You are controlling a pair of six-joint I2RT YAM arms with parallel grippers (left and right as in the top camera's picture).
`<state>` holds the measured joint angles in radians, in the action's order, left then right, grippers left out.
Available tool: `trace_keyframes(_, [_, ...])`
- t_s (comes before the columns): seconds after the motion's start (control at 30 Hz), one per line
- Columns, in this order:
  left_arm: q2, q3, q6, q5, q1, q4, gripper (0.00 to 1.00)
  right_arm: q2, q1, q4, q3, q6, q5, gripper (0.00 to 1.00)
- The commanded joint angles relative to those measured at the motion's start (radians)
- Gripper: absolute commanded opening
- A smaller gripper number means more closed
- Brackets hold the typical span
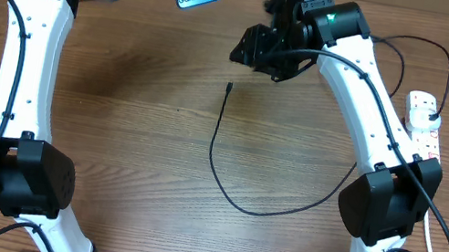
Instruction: Plug charger to phone and switch on socket
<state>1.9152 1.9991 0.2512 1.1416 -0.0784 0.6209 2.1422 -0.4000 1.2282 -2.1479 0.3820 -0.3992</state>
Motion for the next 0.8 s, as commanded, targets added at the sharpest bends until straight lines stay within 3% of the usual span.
trace_keyframes(0.0, [-0.011, 0.017, 0.010, -0.175, -0.001, 0.069, 0.04, 0.014, -0.007, -0.013, -0.016, 0.142, 0.175, 0.68])
trace_keyframes(0.27, [-0.011, 0.017, 0.002, -0.203, 0.000, 0.103, 0.04, 0.127, -0.014, -0.003, -0.030, 0.134, 0.175, 0.72])
trace_keyframes(0.57, [-0.011, 0.017, -0.012, -0.203, 0.000, 0.137, 0.04, 0.261, -0.080, -0.091, -0.029, 0.172, 0.375, 0.55])
trace_keyframes(0.77, [-0.011, 0.017, -0.012, -0.203, 0.000, 0.143, 0.04, 0.296, -0.154, -0.133, -0.029, 0.176, 0.494, 0.53])
